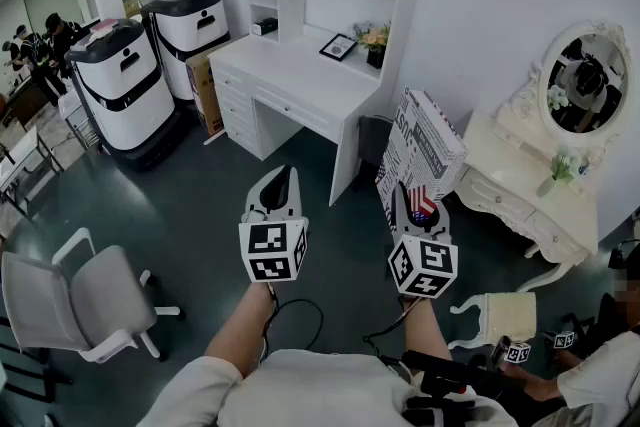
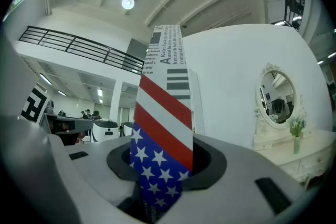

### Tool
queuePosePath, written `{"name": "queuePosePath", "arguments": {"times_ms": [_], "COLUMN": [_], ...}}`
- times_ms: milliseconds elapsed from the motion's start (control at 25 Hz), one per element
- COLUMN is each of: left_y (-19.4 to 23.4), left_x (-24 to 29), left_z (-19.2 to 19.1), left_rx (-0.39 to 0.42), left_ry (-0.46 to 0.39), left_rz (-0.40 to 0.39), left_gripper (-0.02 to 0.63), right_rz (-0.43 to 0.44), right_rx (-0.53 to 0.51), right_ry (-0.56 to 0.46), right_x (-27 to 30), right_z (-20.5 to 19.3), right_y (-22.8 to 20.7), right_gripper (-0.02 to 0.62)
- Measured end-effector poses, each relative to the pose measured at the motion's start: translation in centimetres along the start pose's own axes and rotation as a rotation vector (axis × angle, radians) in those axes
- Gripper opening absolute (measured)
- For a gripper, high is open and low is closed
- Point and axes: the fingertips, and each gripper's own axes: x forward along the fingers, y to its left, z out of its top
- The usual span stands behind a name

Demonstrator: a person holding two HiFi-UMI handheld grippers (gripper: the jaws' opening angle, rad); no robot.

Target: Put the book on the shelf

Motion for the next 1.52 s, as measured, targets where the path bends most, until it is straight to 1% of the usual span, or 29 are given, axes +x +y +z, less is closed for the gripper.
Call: {"name": "queuePosePath", "arguments": {"times_ms": [240, 440, 560, 760, 880, 1120, 1520], "left_y": [1.0, 1.8, 2.4, 2.7, 3.5, 4.3, 7.0], "left_x": [-0.4, -1.0, -1.5, -1.5, -1.0, 2.1, 10.8], "left_z": [-0.3, -0.6, -0.8, -1.4, -1.9, -2.7, -3.0], "left_rx": [-0.013, -0.019, -0.005, 0.026, 0.035, 0.023, 0.004], "left_ry": [0.009, 0.012, 0.017, 0.038, 0.045, 0.054, 0.053], "left_rz": [0.003, -0.008, -0.025, -0.064, -0.065, -0.061, -0.002], "left_gripper": [0.008, 0.008, 0.008, 0.008, 0.008, 0.008, 0.008], "right_rz": [0.002, 0.008, -0.011, -0.025, -0.039, -0.046, -0.016], "right_rx": [-0.002, 0.032, 0.018, 0.044, 0.056, 0.069, 0.059], "right_ry": [0.003, -0.009, -0.009, -0.001, 0.003, -0.007, -0.002], "right_x": [-0.1, -0.3, -0.4, -0.4, 0.2, 3.2, 13.0], "right_z": [0.0, 0.0, -0.2, -0.8, -1.3, -1.6, -1.6], "right_y": [0.9, 2.3, 3.2, 3.6, 3.6, 2.2, -0.9], "right_gripper": [0.170, 0.172, 0.172, 0.172, 0.172, 0.172, 0.172]}}
